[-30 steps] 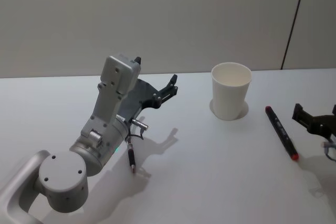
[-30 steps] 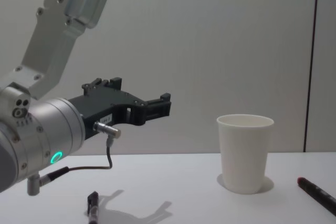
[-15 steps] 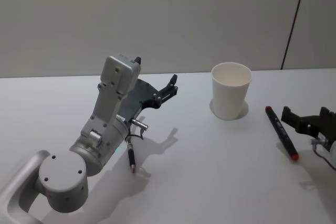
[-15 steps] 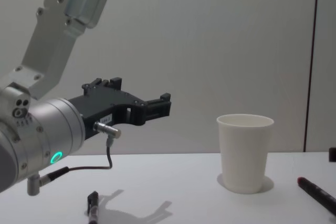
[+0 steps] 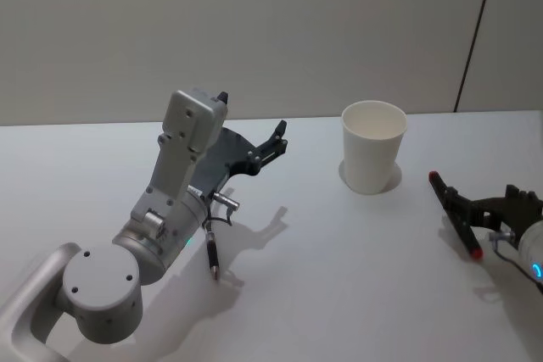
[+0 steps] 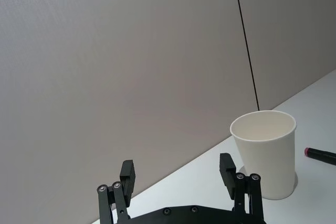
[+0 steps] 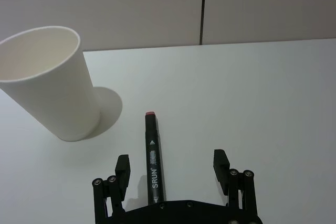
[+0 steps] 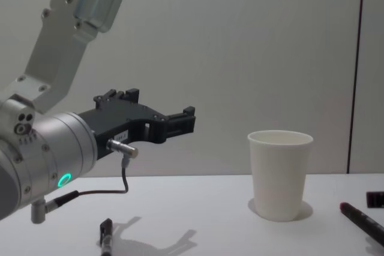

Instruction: Place the pen into the pen holder.

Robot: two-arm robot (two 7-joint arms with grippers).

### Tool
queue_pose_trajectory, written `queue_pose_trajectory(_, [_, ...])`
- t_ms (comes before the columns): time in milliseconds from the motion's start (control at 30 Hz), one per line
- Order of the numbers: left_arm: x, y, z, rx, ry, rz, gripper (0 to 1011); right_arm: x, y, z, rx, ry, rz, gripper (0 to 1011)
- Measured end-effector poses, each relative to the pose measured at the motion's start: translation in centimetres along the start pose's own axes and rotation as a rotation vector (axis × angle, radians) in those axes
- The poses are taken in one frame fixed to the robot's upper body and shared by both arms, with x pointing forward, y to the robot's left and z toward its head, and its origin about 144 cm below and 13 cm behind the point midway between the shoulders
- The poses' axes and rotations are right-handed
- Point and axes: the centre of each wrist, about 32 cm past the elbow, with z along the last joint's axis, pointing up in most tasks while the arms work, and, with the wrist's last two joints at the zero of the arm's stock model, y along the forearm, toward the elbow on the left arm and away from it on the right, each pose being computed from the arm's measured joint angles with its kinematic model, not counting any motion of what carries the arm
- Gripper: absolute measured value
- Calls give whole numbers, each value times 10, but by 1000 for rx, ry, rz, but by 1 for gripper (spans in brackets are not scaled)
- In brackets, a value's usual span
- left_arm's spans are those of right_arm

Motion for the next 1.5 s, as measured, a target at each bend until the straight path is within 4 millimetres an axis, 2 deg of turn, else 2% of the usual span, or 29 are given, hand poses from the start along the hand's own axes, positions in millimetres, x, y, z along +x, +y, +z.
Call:
queue_pose_trajectory(933, [0,0,0,0,0,0,1001,-7,33,-4,-69,-81,29,1001])
queue_pose_trajectory(1500, [0,0,0,0,0,0,1001,-16,44,-6,-83,-85,25,1001])
